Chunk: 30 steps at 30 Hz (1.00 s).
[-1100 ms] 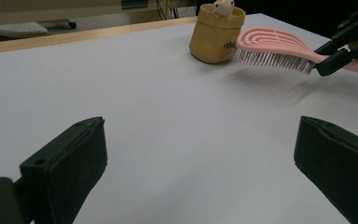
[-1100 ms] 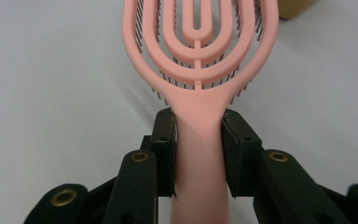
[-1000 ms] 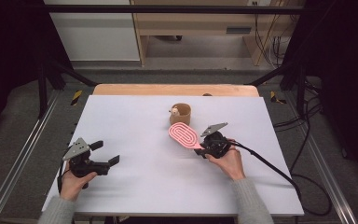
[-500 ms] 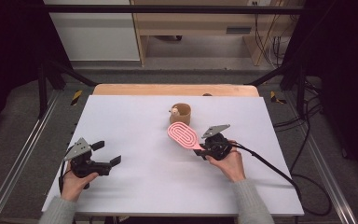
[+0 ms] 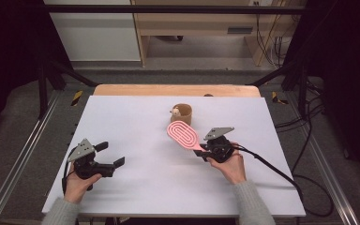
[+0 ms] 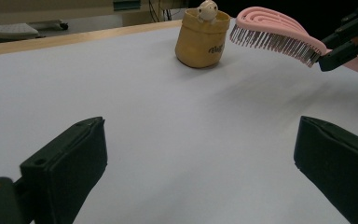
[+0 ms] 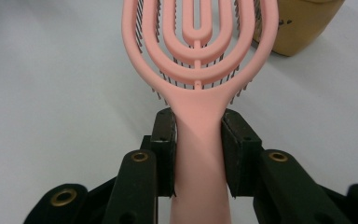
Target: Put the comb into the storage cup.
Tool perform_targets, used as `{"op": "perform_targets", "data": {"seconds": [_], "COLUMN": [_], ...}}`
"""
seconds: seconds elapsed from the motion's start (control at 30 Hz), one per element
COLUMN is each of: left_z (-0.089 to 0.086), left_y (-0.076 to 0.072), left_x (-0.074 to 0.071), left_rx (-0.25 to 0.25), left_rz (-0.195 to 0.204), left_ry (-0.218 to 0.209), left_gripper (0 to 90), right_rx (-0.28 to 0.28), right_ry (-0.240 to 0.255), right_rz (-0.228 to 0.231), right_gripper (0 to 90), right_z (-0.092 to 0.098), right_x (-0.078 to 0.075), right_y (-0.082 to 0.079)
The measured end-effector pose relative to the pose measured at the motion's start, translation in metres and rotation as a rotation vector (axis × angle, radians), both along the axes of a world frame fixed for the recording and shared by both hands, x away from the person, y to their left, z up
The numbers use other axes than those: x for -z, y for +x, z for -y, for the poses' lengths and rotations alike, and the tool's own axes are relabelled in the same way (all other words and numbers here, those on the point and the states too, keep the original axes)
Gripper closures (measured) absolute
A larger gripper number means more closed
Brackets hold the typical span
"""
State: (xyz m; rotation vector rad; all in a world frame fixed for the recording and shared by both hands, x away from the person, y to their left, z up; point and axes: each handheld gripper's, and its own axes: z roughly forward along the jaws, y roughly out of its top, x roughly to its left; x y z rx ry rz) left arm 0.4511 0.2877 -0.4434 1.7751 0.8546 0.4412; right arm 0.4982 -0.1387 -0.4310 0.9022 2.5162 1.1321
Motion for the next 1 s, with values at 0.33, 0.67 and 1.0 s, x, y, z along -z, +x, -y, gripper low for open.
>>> {"op": "perform_targets", "data": {"seconds": [0.33,0.67,1.0], "left_z": [0.009,0.019,0.031], "left_y": [-0.002,-0.004,-0.006], "left_x": [-0.001,-0.004,-0.008], "left_rx": [-0.006,0.009,0.015], "left_rz": [-0.008,-0.012,-0.015], "left_ry": [0.002,-0.011,-0.025], "left_gripper": [2.5,2.5,2.5], "right_rx": [-0.013,-0.019,-0.015], "right_ry": [0.031,0.053,0.081], "right_rz": [0.004,0.009,0.029], "right_gripper": [69.0,69.1,69.1], "right_z": [-0.001,-0.002,-0.001], "right_x": [0.0,-0.001,-0.005], "right_y": [-0.003,-0.007,-0.01]}}
